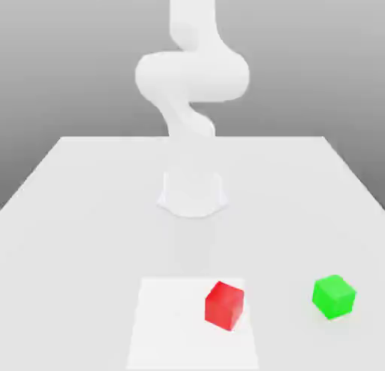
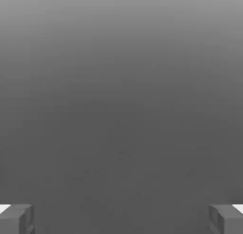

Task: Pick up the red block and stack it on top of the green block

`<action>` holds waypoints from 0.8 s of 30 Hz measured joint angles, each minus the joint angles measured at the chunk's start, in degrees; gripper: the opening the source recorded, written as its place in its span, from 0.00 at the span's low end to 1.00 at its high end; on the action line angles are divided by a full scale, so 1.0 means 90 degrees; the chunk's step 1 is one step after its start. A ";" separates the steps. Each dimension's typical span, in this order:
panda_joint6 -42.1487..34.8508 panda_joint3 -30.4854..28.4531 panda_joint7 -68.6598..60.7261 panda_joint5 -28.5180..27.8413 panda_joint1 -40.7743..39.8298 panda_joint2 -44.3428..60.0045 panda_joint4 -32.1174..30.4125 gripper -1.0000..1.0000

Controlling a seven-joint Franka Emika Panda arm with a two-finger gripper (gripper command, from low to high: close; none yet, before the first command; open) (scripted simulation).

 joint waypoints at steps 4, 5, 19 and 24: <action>0.0523 0.0038 -0.0745 -0.0432 0.0134 0.1003 -0.0481 0.50; 0.0647 0.0030 -0.0937 -0.0515 0.0167 0.1242 -0.0595 0.50; 0.2461 -0.0175 -0.4727 -0.0109 0.0797 0.4442 -0.2218 0.50; 0.3316 -0.0035 -0.5430 0.0295 0.0762 0.5531 -0.2300 0.50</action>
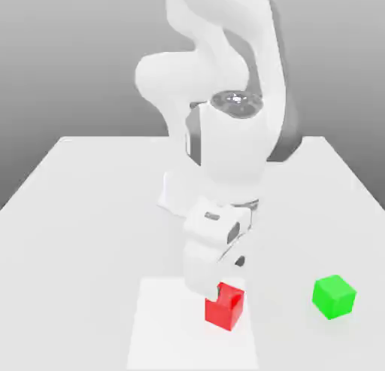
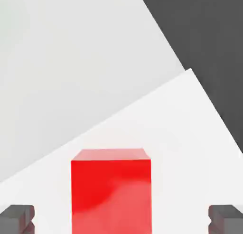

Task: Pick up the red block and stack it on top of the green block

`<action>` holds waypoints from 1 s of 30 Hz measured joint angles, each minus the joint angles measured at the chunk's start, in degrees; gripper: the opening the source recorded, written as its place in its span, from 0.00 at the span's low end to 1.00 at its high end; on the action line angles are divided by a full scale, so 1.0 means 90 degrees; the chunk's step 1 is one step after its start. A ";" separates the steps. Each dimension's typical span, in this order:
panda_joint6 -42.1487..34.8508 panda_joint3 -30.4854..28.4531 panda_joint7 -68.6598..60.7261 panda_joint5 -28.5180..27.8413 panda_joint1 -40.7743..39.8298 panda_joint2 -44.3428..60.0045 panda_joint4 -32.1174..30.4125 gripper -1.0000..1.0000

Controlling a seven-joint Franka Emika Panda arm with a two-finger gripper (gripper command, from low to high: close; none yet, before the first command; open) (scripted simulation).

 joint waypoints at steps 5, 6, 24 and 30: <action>0.0541 -0.0016 -0.0001 -0.0025 0.0011 0.0645 0.0079 0.00; 0.0537 -0.0016 0.0001 -0.0027 0.0010 0.0644 0.0079 0.00; -0.1403 0.1072 -0.1122 -0.0126 0.1965 -0.0685 0.0678 0.00; -0.0511 0.0880 -0.0874 -0.0577 0.2060 0.0324 0.0778 1.00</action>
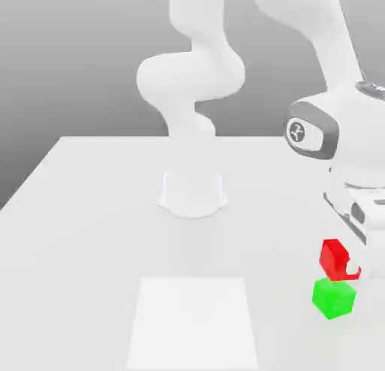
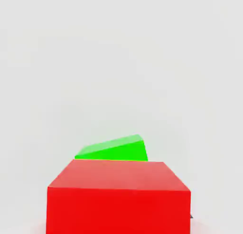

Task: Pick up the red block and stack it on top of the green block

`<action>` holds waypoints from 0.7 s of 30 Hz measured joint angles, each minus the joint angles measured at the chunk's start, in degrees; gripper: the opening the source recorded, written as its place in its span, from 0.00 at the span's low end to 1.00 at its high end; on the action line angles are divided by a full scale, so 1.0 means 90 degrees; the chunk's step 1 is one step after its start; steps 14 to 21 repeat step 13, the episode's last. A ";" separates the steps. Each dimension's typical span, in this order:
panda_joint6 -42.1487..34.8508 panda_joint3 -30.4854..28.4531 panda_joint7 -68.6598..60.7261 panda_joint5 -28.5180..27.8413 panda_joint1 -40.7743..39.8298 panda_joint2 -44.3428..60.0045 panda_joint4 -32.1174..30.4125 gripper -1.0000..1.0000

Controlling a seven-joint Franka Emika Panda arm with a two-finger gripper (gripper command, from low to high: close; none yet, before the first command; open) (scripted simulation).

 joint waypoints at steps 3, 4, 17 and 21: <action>0.0000 0.0000 0.0000 0.0000 0.0000 0.0000 0.0000 1.00; 0.0000 0.0000 0.0000 0.0000 0.0000 0.0000 0.0000 1.00; -0.0890 0.0134 -0.0306 0.0421 -0.0043 -0.0963 -0.0045 1.00; -0.0890 0.0134 -0.0306 0.0421 -0.0043 -0.0963 -0.0045 1.00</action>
